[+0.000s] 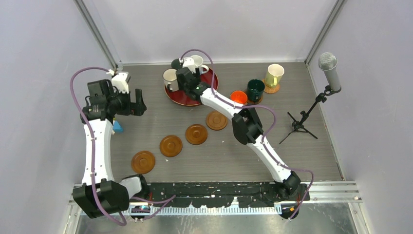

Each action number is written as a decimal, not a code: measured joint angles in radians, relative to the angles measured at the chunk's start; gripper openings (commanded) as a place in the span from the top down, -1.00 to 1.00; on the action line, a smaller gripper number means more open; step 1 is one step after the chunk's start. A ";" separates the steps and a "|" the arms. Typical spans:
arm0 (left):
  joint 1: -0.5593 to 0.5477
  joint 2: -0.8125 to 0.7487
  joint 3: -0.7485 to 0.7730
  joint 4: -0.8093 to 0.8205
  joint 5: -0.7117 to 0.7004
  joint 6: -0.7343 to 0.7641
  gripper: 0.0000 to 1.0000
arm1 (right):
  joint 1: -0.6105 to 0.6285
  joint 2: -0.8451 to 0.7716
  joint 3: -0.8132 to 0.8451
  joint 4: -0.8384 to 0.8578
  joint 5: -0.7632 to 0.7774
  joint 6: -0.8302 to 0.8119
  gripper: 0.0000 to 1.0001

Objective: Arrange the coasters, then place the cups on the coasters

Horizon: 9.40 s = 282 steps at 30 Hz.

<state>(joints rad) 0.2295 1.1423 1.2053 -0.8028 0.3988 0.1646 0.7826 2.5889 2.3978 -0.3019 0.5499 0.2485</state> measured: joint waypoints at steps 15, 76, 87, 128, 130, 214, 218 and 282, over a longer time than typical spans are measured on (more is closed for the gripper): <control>0.000 -0.017 0.000 -0.026 -0.014 0.005 -0.99 | -0.049 0.009 -0.075 0.014 -0.007 -0.032 -0.03; 0.000 0.004 -0.006 -0.018 -0.005 0.027 -0.99 | -0.137 -0.303 -0.415 -0.137 -0.383 -0.219 0.16; 0.000 -0.005 -0.008 -0.019 -0.006 0.027 -0.99 | -0.152 -0.229 -0.243 -0.273 -0.414 -0.262 0.20; 0.000 -0.037 -0.020 -0.019 0.042 0.023 -0.99 | -0.165 -0.589 -0.708 -0.019 -0.398 -0.205 1.00; 0.000 -0.039 -0.021 -0.018 0.046 0.023 -0.99 | -0.165 -0.653 -0.761 -0.008 -0.390 -0.188 0.99; 0.000 -0.046 -0.091 -0.071 0.060 0.117 -0.99 | 0.050 -0.930 -1.295 -0.015 -0.182 0.142 -0.52; 0.000 0.017 -0.082 -0.075 0.072 0.128 -0.99 | 0.052 -0.977 -1.291 -0.039 -0.202 0.120 -0.58; -0.170 1.184 0.709 0.343 -0.062 -0.523 0.14 | -0.275 -0.594 -0.443 -0.248 -0.348 -0.164 -0.61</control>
<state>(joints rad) 0.0597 2.3260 1.9144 -0.4599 0.3370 -0.3584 0.5076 1.9949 1.9553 -0.5503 0.2020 0.0849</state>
